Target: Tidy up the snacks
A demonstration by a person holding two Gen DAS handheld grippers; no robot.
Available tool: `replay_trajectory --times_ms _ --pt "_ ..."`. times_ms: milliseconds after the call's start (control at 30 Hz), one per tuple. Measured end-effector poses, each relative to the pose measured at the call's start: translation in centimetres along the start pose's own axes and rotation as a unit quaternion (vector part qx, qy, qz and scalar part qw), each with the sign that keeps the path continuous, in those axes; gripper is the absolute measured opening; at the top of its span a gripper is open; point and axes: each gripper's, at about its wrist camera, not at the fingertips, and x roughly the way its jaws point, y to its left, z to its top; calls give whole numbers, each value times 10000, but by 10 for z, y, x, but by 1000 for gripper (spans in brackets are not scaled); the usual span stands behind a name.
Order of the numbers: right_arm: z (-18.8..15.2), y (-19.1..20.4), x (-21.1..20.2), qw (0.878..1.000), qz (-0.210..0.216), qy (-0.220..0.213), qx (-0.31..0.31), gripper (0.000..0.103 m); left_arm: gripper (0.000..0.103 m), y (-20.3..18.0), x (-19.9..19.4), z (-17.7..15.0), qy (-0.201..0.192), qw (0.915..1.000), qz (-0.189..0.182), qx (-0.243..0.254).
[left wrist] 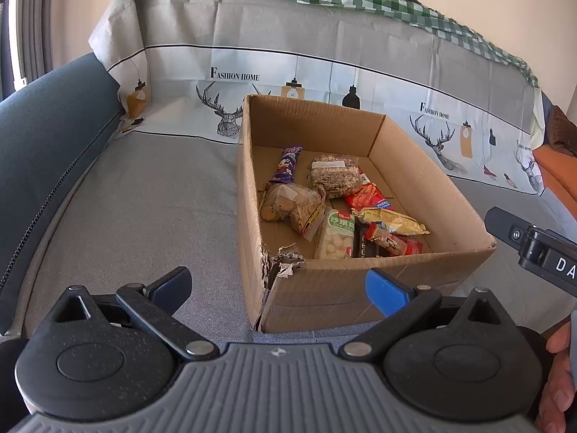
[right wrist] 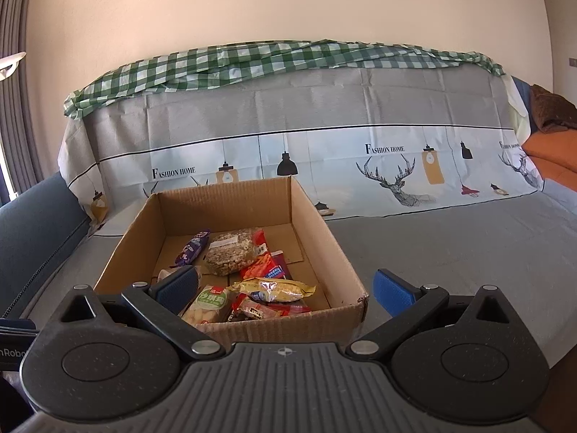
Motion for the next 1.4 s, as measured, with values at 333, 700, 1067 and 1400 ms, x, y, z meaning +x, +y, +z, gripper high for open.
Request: replay_trajectory --times_ms 333,700,1067,1400 --pt "0 1 0 10000 -9 1 -18 102 103 0 0 -1 -16 10000 -40 18" --pt "-1 2 0 10000 -16 2 -17 102 103 -1 -1 -1 -32 10000 -49 29" --pt "0 2 0 10000 -18 4 -24 102 103 -1 -1 -2 -33 10000 -56 25" --pt "-1 4 0 10000 -29 23 -67 102 103 -2 -1 -4 -67 9999 -89 67"
